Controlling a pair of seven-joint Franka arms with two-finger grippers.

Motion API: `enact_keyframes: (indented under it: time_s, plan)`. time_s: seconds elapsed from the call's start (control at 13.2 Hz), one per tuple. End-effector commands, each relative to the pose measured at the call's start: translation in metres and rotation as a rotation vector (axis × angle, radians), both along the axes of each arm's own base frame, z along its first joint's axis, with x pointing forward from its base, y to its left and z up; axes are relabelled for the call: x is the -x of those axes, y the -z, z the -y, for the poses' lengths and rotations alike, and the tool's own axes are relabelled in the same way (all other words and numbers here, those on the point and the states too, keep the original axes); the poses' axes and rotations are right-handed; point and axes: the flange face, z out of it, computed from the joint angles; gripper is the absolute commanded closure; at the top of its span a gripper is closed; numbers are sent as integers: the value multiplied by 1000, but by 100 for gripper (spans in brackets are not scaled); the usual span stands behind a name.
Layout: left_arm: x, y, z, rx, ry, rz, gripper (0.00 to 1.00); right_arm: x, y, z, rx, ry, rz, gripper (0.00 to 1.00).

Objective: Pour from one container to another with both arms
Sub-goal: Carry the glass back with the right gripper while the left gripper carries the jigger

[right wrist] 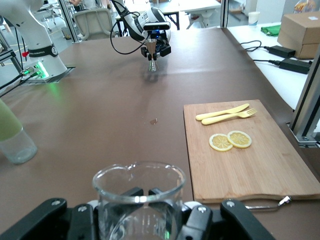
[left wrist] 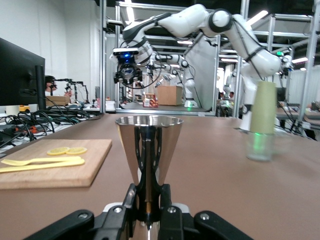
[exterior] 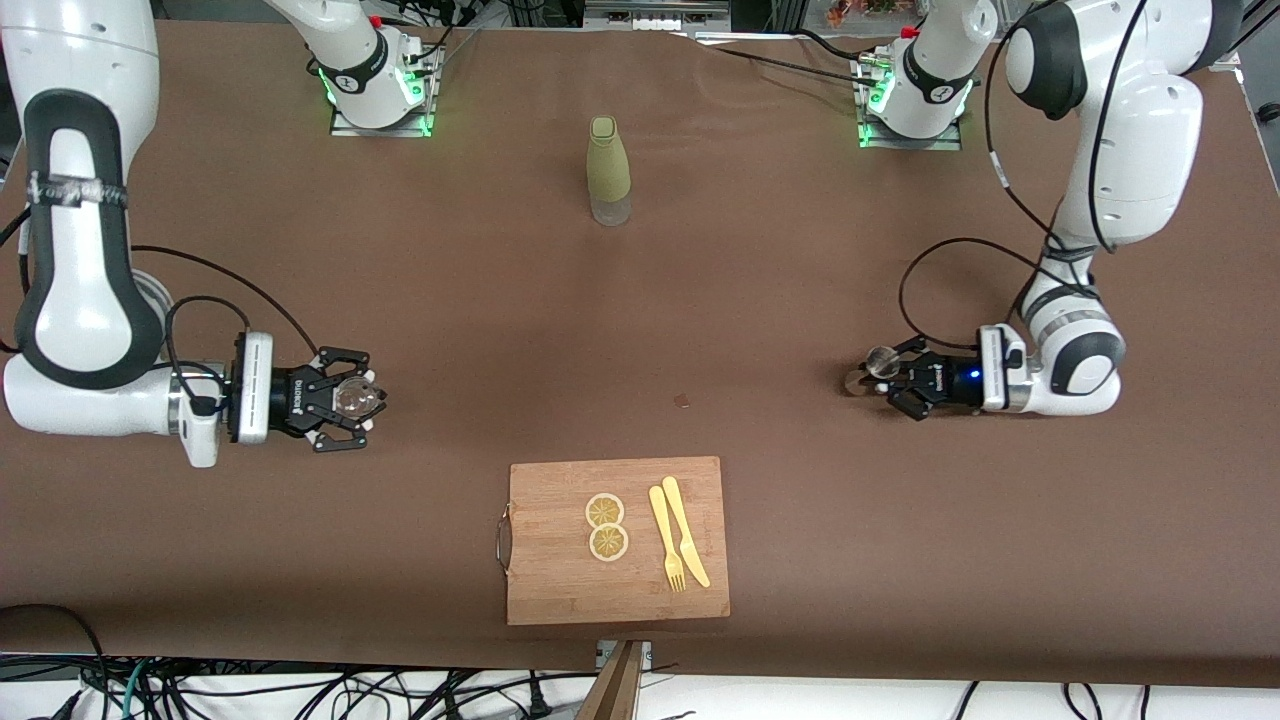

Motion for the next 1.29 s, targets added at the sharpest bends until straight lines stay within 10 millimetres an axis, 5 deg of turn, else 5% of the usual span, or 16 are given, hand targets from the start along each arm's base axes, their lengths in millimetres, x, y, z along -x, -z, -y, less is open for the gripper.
enact_keyframes:
  time_s: [0.0,0.23,0.53,0.91,1.22]
  plan:
    - [19,-3,-43,-12,25,77,100,3,42,31,-115,-7,55,100]
    - [42,8,-93,-24,22,111,100,16,111,68,-226,11,90,100]
    - [63,18,-132,-46,19,134,100,48,194,96,-374,34,78,100]
    - [77,31,-147,-19,8,171,100,97,231,115,-451,-3,108,100]
    - [85,47,-149,-13,3,184,100,109,251,111,-459,-8,113,100]
